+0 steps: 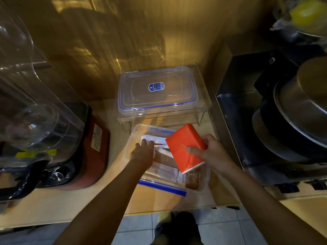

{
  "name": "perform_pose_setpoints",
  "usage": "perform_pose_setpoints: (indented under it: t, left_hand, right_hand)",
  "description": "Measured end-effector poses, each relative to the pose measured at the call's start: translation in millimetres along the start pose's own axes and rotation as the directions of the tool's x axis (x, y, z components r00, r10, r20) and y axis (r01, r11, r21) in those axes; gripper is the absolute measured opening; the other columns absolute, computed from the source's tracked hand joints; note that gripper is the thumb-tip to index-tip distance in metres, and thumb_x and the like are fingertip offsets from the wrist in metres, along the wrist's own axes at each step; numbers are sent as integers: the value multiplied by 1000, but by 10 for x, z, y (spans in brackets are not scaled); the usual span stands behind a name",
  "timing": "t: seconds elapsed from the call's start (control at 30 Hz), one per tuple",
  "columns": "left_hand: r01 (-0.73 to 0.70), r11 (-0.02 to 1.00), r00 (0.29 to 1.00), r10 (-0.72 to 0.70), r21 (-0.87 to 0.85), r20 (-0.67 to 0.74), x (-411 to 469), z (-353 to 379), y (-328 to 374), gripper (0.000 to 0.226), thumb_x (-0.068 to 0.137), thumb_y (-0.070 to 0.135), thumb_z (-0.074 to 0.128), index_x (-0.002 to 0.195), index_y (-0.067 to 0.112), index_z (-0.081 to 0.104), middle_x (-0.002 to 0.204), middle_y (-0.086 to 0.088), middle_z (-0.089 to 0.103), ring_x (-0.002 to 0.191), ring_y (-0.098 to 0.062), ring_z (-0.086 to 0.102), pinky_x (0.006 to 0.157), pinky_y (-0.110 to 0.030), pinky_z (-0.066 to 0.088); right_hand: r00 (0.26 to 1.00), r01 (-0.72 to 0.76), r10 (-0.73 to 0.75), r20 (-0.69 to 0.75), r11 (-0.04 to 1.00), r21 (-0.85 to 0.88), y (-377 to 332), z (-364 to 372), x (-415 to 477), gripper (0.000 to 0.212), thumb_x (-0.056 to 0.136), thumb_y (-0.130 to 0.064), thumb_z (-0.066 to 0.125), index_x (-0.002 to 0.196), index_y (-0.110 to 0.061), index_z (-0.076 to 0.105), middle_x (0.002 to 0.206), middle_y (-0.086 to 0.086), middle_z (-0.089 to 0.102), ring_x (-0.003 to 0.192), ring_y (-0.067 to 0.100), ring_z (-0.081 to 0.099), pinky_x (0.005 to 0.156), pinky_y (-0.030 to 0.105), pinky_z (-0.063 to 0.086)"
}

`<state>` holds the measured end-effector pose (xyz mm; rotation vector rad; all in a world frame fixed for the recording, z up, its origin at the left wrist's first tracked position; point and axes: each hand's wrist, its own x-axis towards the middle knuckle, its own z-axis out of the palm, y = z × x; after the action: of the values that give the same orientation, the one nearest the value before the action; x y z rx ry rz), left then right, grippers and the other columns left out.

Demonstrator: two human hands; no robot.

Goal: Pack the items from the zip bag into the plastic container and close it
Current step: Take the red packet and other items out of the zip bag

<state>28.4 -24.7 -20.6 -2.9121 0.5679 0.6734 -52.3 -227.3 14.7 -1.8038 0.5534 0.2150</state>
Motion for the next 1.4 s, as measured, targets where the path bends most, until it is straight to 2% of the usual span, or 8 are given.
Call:
perform_pose_setpoints:
  t: [0.2, 0.27, 0.33, 0.47, 0.7, 0.9, 1.13, 1.4]
  left_hand:
    - [-105, 908, 878, 276, -405, 391, 40, -145, -76, 36, 79, 17, 70, 113, 12, 59, 118, -11, 63, 109, -27, 58, 87, -32, 46]
    - [-113, 860, 891, 309, -498, 331, 47, -149, -85, 23, 86, 15, 62, 108, 7, 63, 116, -15, 65, 107, -29, 59, 90, -35, 46]
    - [-169, 900, 974, 216, -403, 73, 82, -118, -107, 21, 88, 11, 57, 107, 8, 63, 115, -13, 64, 106, -28, 60, 85, -33, 46]
    - [-298, 944, 923, 249, -139, -292, 188, -14, -124, 55, 80, 3, 61, 132, 12, 46, 135, -10, 52, 122, -25, 49, 97, -34, 42]
    - [-261, 965, 960, 259, -9, -103, 281, 114, -65, 70, 81, 48, 57, 140, 19, 33, 136, -13, 42, 127, -31, 38, 109, -43, 29]
    - [-286, 957, 955, 279, -53, -100, 275, 121, -82, 63, 78, 49, 64, 127, 14, 47, 139, -12, 40, 128, -29, 38, 105, -41, 34]
    - [-354, 928, 935, 353, -119, -31, 219, 148, -105, 66, 79, 23, 68, 136, 18, 34, 134, -7, 50, 122, -27, 46, 102, -41, 38]
    - [-148, 973, 986, 158, -176, 45, 250, 245, -120, 81, 82, 61, 48, 145, 28, 9, 142, -16, 37, 134, -39, 28, 110, -50, 20]
  right_hand:
    - [999, -32, 33, -3, 994, 107, 14, -44, 28, 46, 70, -30, 79, 106, -20, 52, 103, 3, 63, 90, 22, 65, 79, 40, 53]
    - [1000, -28, 28, -1, 993, 112, 20, -51, 29, 46, 70, -29, 79, 107, -19, 53, 104, 4, 64, 90, 21, 65, 80, 40, 54]
    - [1000, -15, 15, 0, 995, 95, 34, -44, 28, 49, 69, -31, 79, 109, -20, 52, 105, 3, 64, 90, 21, 65, 82, 42, 54]
    - [1000, -15, 15, 5, 994, 105, 74, -48, 45, 50, 68, -33, 79, 109, -22, 52, 105, 2, 65, 89, 19, 66, 76, 37, 54]
    - [1000, -11, 11, 4, 988, 154, 61, -59, 56, 46, 69, -29, 79, 107, -21, 53, 104, 3, 65, 87, 18, 66, 74, 34, 54]
    - [1000, 1, -3, 22, 996, 90, 63, -35, 36, 54, 69, -36, 78, 113, -28, 47, 101, -10, 61, 90, 14, 64, 76, 35, 54]
    - [995, 99, -98, -25, 992, 80, 37, 111, 37, 55, 69, -32, 79, 111, -36, 45, 97, -19, 58, 84, 0, 61, 62, 17, 46]
    - [995, 97, -95, -40, 993, 69, 17, 259, 79, 55, 70, -36, 77, 113, -41, 43, 96, -27, 53, 82, -5, 57, 57, 10, 43]
